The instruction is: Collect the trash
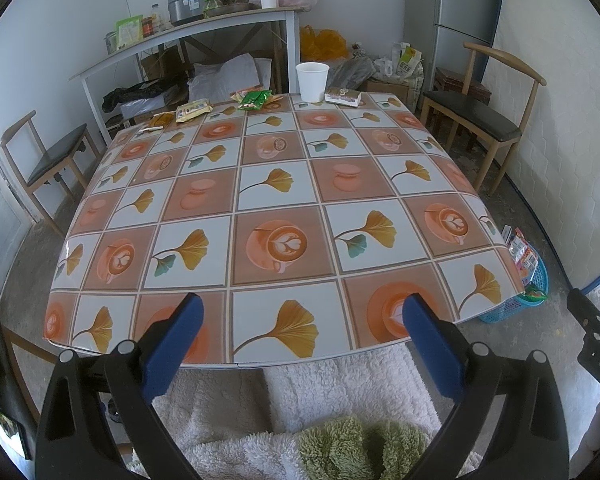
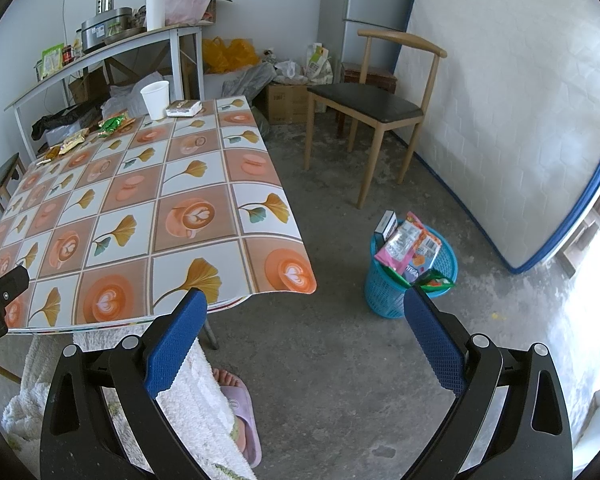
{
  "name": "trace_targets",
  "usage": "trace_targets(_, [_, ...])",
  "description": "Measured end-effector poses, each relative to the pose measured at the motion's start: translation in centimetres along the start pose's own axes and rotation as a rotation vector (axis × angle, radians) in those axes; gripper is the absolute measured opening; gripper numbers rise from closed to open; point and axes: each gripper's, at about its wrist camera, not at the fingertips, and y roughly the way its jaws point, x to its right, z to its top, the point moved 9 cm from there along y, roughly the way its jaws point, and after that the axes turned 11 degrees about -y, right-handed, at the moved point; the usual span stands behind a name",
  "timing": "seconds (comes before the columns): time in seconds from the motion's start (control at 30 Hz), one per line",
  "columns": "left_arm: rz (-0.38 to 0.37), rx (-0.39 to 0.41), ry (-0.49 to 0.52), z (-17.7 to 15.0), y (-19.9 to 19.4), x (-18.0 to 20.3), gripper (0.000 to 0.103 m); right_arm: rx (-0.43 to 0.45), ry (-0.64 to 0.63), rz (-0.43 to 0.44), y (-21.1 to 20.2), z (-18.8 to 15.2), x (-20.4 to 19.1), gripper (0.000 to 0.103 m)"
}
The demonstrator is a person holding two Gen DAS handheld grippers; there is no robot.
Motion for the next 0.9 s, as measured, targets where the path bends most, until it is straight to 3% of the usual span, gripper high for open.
trace_targets(0.9, [0.006,0.013,-0.004,0.36,-0.35,-0.50,0.098,0.001,0.001,-0.001,-0.01,0.03,-0.16,0.094])
